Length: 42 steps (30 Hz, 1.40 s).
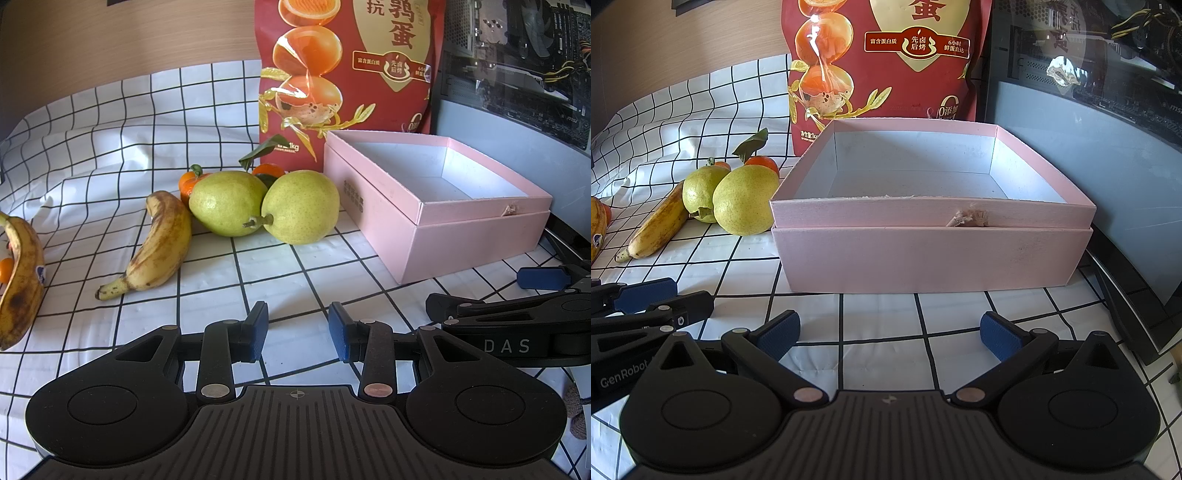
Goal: Organize fruits
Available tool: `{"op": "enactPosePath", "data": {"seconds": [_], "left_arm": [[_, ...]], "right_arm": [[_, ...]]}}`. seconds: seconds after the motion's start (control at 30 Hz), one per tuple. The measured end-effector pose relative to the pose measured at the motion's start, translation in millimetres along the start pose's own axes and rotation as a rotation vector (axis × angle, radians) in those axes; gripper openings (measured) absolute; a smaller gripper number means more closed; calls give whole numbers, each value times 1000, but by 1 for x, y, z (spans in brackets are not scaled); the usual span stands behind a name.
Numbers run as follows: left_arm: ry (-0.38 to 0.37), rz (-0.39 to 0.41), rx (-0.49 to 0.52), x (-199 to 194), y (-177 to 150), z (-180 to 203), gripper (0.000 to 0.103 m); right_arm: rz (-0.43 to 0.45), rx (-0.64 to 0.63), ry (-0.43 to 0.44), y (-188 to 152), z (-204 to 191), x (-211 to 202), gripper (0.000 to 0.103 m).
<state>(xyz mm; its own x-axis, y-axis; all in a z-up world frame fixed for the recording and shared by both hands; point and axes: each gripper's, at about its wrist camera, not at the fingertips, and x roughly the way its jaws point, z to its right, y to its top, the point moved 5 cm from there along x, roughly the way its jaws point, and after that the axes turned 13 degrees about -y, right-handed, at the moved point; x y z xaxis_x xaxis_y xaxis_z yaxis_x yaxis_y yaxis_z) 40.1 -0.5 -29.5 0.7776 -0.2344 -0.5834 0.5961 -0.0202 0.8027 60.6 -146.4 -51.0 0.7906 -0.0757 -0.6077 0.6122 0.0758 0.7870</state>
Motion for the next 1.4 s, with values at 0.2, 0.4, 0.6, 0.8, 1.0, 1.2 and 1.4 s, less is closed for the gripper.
{"op": "enactPosePath", "data": {"seconds": [0.2, 0.4, 0.6, 0.8, 1.0, 1.2, 1.4], "left_arm": [[0, 0, 0, 0, 0, 0, 41], [0, 0, 0, 0, 0, 0, 41], [0, 0, 0, 0, 0, 0, 41], [13, -1, 6, 0, 0, 1, 42], [4, 1, -5, 1, 0, 0, 42], [-11, 4, -12, 0, 1, -1, 42], [-115, -15, -89, -30, 9, -19, 42]], "right_arm": [[0, 0, 0, 0, 0, 0, 103], [0, 0, 0, 0, 0, 0, 103], [0, 0, 0, 0, 0, 0, 103], [0, 0, 0, -4, -2, 0, 103], [-17, -31, 28, -5, -3, 2, 103], [-93, -92, 77, -2, -5, 1, 103], [-173, -107, 63, 1, -7, 2, 103]]}}
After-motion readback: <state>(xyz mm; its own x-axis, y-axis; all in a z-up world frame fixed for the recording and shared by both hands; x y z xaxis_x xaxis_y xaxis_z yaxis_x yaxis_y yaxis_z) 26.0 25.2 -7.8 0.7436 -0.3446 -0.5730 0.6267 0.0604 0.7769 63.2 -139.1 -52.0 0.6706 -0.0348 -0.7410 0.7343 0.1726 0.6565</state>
